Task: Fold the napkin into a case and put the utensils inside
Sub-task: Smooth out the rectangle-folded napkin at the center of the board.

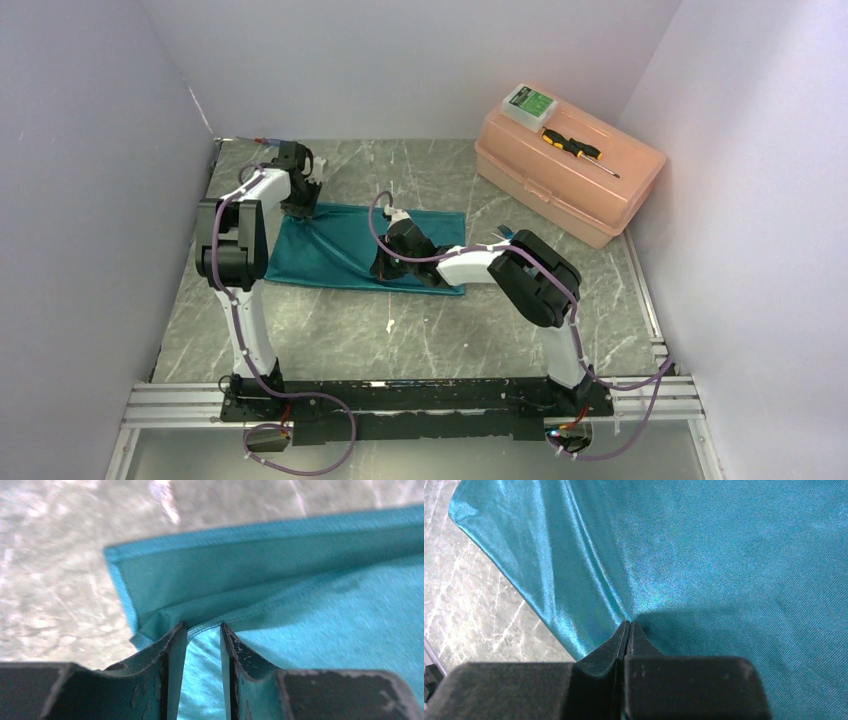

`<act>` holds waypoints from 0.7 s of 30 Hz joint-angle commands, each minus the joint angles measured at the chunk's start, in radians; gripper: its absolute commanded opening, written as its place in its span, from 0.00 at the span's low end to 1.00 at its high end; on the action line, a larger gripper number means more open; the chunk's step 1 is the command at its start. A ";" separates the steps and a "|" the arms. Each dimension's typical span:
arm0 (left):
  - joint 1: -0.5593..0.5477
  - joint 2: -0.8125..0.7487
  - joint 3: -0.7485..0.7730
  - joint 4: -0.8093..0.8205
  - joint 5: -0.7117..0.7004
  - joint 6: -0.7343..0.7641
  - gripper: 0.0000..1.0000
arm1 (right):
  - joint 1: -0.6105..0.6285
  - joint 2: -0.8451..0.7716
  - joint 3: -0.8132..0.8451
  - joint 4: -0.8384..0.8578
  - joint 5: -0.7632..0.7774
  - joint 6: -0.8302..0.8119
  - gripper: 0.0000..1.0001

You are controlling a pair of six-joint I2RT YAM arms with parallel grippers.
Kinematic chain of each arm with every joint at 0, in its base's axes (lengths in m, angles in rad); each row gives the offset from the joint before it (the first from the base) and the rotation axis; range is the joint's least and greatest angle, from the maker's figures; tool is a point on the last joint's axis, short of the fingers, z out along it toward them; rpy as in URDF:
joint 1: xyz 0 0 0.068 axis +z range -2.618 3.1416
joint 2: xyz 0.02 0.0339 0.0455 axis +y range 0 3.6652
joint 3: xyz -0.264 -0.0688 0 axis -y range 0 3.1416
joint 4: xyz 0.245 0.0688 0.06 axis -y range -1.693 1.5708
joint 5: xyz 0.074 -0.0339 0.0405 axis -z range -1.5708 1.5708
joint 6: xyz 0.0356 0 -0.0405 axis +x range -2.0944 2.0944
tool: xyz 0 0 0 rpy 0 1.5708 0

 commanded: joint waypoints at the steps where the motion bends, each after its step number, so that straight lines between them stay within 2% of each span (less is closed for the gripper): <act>1: 0.003 0.021 0.059 0.082 -0.170 0.029 0.37 | 0.006 0.014 -0.032 -0.063 -0.008 0.001 0.00; 8: -0.009 -0.072 0.021 0.250 -0.194 0.025 0.40 | 0.006 0.021 -0.023 -0.066 -0.014 0.001 0.00; 15: -0.012 -0.025 0.079 0.273 -0.233 0.095 0.40 | 0.006 0.016 -0.015 -0.074 -0.010 -0.004 0.00; 21: -0.012 -0.089 0.097 0.240 -0.218 0.106 0.43 | -0.003 -0.004 0.026 -0.115 0.003 -0.023 0.00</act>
